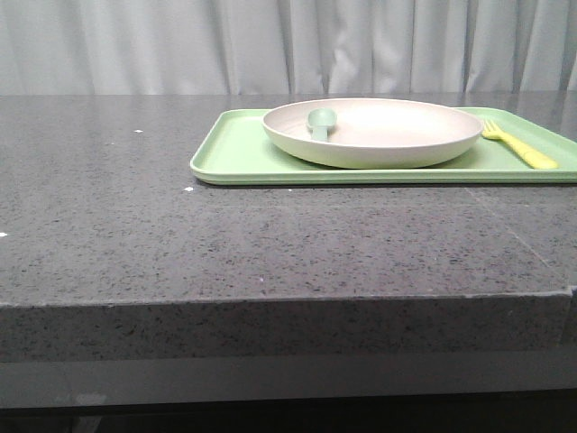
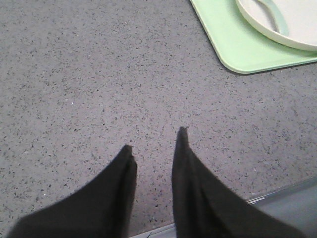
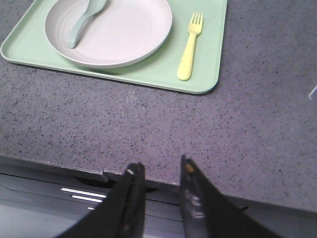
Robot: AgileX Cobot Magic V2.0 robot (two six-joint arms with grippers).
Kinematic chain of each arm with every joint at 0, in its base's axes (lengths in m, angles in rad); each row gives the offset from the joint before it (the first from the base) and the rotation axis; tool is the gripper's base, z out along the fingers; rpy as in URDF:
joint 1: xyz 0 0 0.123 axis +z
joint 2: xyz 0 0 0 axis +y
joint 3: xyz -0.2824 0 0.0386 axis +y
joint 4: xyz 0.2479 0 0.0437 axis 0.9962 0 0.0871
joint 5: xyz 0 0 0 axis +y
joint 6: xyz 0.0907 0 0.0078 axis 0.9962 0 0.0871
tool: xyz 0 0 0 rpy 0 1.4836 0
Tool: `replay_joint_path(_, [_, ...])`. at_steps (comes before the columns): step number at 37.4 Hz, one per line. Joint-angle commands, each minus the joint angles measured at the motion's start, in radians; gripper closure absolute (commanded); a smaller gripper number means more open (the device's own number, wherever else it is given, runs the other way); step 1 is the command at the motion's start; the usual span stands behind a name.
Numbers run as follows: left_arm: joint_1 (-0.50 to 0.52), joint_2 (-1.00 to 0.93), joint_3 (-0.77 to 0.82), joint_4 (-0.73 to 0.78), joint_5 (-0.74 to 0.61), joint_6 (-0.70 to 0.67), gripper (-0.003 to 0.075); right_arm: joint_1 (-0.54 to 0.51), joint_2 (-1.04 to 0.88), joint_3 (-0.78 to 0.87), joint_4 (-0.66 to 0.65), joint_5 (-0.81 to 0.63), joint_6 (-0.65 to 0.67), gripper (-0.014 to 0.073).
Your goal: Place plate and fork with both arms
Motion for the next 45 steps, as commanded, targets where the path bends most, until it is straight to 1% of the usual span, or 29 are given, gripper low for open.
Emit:
replay_joint_path(1, [0.004,-0.002,-0.025,-0.013,-0.089,-0.017,0.0685,-0.002,0.006,-0.02,-0.01,-0.079,-0.01,0.06])
replay_joint_path(2, [0.004,-0.002,-0.025,-0.013,-0.097,-0.017,0.0727,-0.002,0.006,-0.02,-0.01,-0.079,-0.01,0.0638])
replay_joint_path(3, [0.004,-0.002,-0.025,-0.013,-0.103,-0.017,0.0736,-0.002,0.006,-0.02,-0.01,-0.079,-0.01,0.0671])
replay_joint_path(4, [0.004,-0.002,-0.025,-0.013,-0.111,-0.017,0.0738,-0.002,0.006,-0.02,-0.01,-0.08,-0.01,0.0658])
replay_joint_path(10, [0.004,-0.002,-0.025,-0.014,-0.12,-0.017,0.0738,-0.002,0.006,-0.019,-0.004,-0.108,-0.01,0.0662])
replay_joint_path(25, [0.004,-0.002,-0.025,-0.014,-0.126,-0.017,0.0738,-0.002,0.006,-0.019,-0.004,-0.108,-0.01,0.0662])
replay_joint_path(28, [-0.013,-0.033,-0.013,-0.015,-0.135,-0.017,0.0738,-0.002,0.006,-0.019,-0.004,-0.108,-0.01,0.0662])
replay_joint_path(31, [-0.007,-0.088,0.028,-0.023,-0.174,-0.017,0.0738,-0.002,0.006,-0.019,-0.004,-0.108,-0.01,0.0662])
replay_joint_path(34, [-0.002,-0.165,0.081,0.016,-0.239,-0.017,0.0738,-0.002,0.006,-0.019,-0.004,-0.108,-0.01,0.0662])
replay_joint_path(40, [-0.002,-0.385,0.265,0.033,-0.372,-0.017,0.0738,-0.002,0.006,-0.019,-0.004,-0.108,-0.01,0.0662])
replay_joint_path(42, [-0.002,-0.441,0.318,0.038,-0.426,-0.017,0.0738,-0.002,0.006,-0.019,-0.004,-0.108,-0.01,0.0662])
replay_joint_path(45, [-0.002,-0.497,0.374,0.048,-0.472,-0.017,0.0738,-0.002,0.006,-0.019,-0.004,-0.108,-0.01,0.0662])
